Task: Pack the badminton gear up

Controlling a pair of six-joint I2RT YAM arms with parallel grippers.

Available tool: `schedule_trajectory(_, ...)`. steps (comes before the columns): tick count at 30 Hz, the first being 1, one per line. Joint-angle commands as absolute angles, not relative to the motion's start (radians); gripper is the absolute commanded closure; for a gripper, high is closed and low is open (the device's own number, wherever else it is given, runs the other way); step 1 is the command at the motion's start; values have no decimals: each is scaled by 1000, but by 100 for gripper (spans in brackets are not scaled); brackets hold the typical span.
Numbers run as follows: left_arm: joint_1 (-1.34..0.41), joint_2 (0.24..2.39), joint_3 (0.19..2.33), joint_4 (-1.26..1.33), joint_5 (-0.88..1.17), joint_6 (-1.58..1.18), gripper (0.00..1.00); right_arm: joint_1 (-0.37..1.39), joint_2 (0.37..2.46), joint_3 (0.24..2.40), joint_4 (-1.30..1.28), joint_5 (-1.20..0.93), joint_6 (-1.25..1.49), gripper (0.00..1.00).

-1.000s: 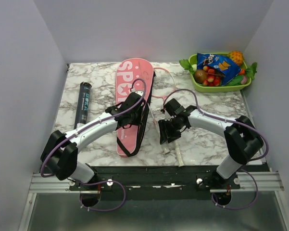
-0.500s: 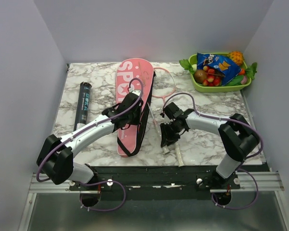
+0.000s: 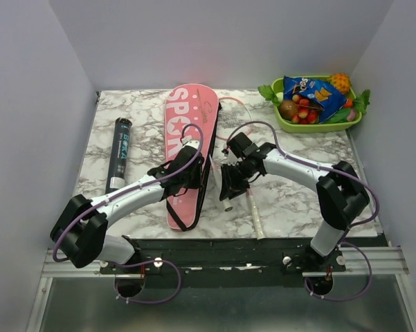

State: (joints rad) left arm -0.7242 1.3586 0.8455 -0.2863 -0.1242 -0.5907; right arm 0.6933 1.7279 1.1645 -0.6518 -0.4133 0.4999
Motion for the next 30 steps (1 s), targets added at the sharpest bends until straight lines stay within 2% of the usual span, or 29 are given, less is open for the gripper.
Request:
schedule_trajectory(1, -747, 1336, 808, -144, -97, -669, 100, 692, 1772, 1269, -589, -485, 512, 79)
schedule_trajectory(12, -762, 1327, 805, -86, -49, -696, 100, 710, 1847, 1289, -382, -532, 586, 82)
schedule_trajectory(18, -762, 1335, 778, -40, -22, -704, 100, 719, 1867, 1212, -218, -551, 662, 80)
schedule_trajectory(22, -761, 1354, 784, -43, -15, -704, 100, 719, 1884, 1184, -186, -529, 670, 75)
schedule_trajectory(30, -762, 1362, 779, -72, -37, -692, 100, 719, 1887, 1173, -222, -520, 632, 55)
